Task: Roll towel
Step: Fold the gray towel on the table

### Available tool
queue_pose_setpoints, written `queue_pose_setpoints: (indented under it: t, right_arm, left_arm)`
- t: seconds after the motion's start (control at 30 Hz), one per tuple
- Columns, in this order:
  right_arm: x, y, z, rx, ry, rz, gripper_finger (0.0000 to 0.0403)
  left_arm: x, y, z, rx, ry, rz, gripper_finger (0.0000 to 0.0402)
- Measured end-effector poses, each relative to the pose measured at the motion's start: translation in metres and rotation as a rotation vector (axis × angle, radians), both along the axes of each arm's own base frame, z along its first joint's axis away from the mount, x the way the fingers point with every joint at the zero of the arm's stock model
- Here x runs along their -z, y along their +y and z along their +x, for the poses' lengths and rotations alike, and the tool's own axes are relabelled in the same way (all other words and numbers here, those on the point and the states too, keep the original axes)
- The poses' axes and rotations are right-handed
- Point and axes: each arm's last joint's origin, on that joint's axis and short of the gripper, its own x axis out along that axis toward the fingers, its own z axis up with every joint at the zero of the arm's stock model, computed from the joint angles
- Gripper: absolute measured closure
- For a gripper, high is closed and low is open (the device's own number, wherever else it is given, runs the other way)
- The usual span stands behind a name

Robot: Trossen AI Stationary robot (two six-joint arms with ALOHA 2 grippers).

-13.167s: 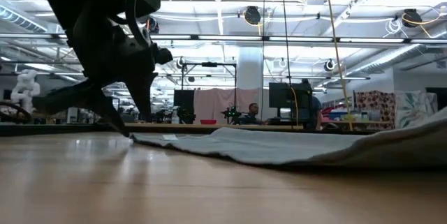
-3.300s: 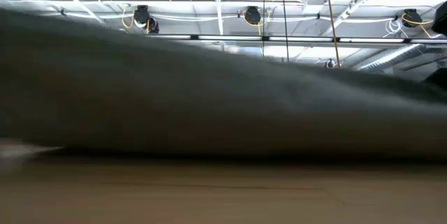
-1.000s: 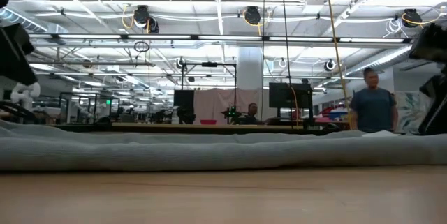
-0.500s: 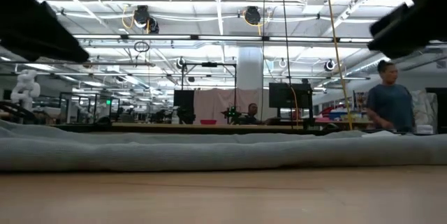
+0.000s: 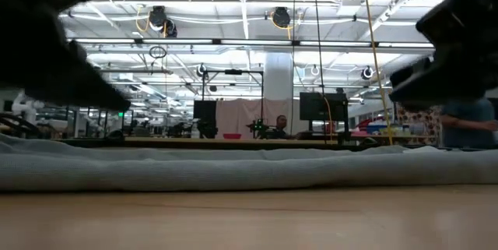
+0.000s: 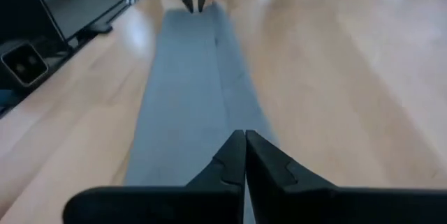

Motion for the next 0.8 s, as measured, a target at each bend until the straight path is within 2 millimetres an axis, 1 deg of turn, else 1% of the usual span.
queue_pose_setpoints:
  t: [0.13,0.27,0.4,0.53,0.63,0.73,0.8]
  right_arm:
    - [0.016,0.006,0.008,-0.032,0.042,0.02,0.0402]
    - [0.033,0.01,0.016,-0.036,0.06,0.011,0.0402]
    - [0.051,0.012,0.019,-0.021,0.073,0.033,0.0402]
    - [0.068,0.013,0.025,0.028,0.089,0.049,0.0402]
    - [0.074,0.014,0.028,0.035,0.072,0.05,0.0403]
    - [0.073,0.015,0.028,0.039,0.043,0.059,0.0403]
    - [0.07,0.014,0.027,0.035,0.038,0.068,0.0403]
  left_arm:
    - [0.019,0.0,0.0,-0.011,0.049,0.004,0.0358]
    - [0.033,0.002,-0.002,-0.026,0.107,0.012,0.0359]
    - [0.038,0.006,-0.006,-0.074,0.155,0.006,0.0359]
    - [0.038,0.007,-0.007,-0.067,0.168,0.027,0.0359]
    - [0.035,0.008,-0.01,-0.041,0.205,0.048,0.0359]
    - [0.022,0.012,-0.015,-0.014,0.254,0.049,0.0359]
    - [0.009,0.015,-0.021,0.009,0.281,0.039,0.036]
